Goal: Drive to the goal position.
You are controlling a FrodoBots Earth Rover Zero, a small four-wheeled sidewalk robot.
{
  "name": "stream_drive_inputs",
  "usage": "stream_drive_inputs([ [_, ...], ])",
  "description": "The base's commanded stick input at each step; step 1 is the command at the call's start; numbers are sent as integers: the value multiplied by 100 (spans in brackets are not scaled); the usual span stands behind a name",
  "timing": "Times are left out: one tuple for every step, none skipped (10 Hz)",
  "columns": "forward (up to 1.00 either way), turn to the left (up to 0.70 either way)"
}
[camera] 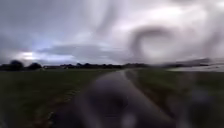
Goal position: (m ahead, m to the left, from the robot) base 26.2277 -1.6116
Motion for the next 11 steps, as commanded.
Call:
stream_drive_inputs([
  [70, 0],
  [70, 0],
  [70, 0],
  [70, 0],
  [70, 0],
  [70, 0],
  [70, 0],
  [70, 0],
  [70, 0],
  [70, 0],
  [70, 4],
])
